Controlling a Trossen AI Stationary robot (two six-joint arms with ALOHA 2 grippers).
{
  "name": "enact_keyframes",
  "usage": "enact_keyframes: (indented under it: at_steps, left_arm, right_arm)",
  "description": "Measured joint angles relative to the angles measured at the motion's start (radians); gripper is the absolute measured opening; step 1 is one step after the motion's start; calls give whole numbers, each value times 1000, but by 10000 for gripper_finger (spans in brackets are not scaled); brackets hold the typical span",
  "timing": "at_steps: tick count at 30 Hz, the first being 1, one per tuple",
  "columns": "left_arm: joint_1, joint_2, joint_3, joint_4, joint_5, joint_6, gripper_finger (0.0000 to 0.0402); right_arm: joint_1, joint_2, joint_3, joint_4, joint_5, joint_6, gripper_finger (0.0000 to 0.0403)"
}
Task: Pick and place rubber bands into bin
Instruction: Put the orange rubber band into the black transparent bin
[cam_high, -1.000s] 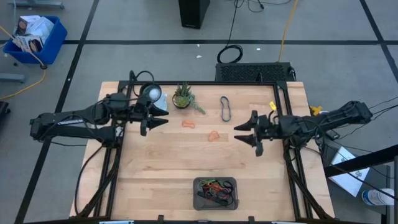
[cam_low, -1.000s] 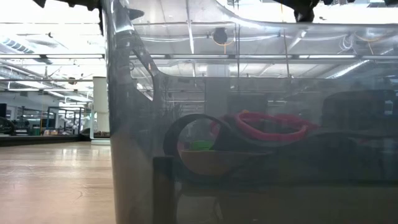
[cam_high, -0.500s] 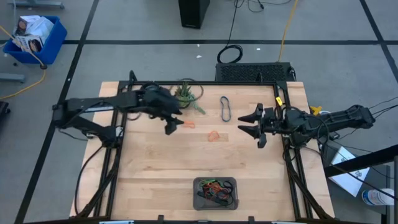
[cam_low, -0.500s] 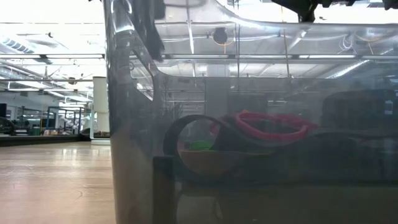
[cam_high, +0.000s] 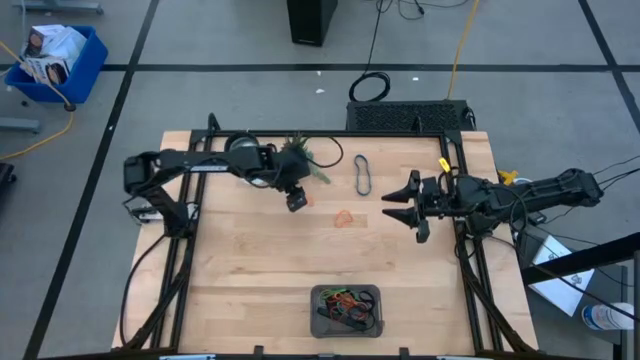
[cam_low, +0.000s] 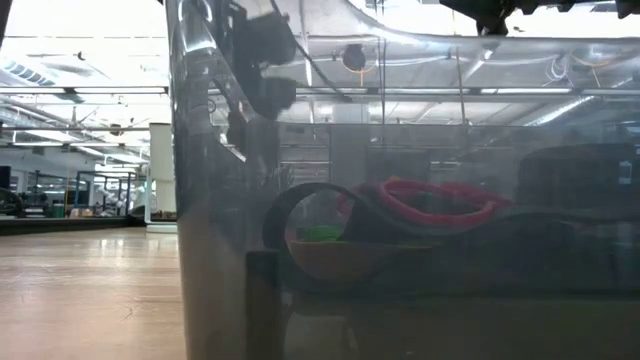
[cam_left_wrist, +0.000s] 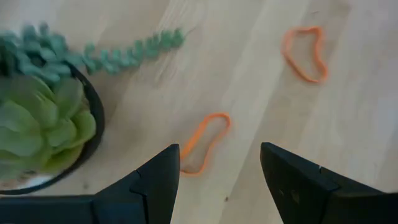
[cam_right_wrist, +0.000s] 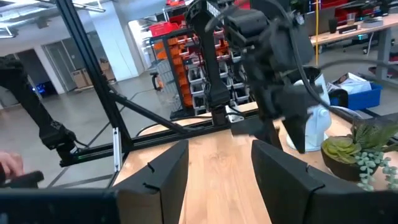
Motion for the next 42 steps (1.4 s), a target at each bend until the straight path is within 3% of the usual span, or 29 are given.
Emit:
enact_keyframes:
  at_steps: [7,13,17,33,37,42]
  left_arm:
    - [3,114,0,5,-28,-139,230]
    - [-1,190,0,44,-87,-158,230]
    - [-1,235,0,83,-71,-160,230]
    - [-1,266,0,86,-44,-161,228]
    - [-1,266,0,86,-44,-163,200]
    - [-1,266,0,87,-44,-163,128]
  right_arm:
    - [0,0,0,0,1,38,169]
    - [0,0,0,16,2,64,168]
    - [0,0,0,23,2,64,171]
    - [0,0,0,23,3,34,173]
    - [0,1,0,23,3,24,173]
    - [0,1,0,22,3,23,174]
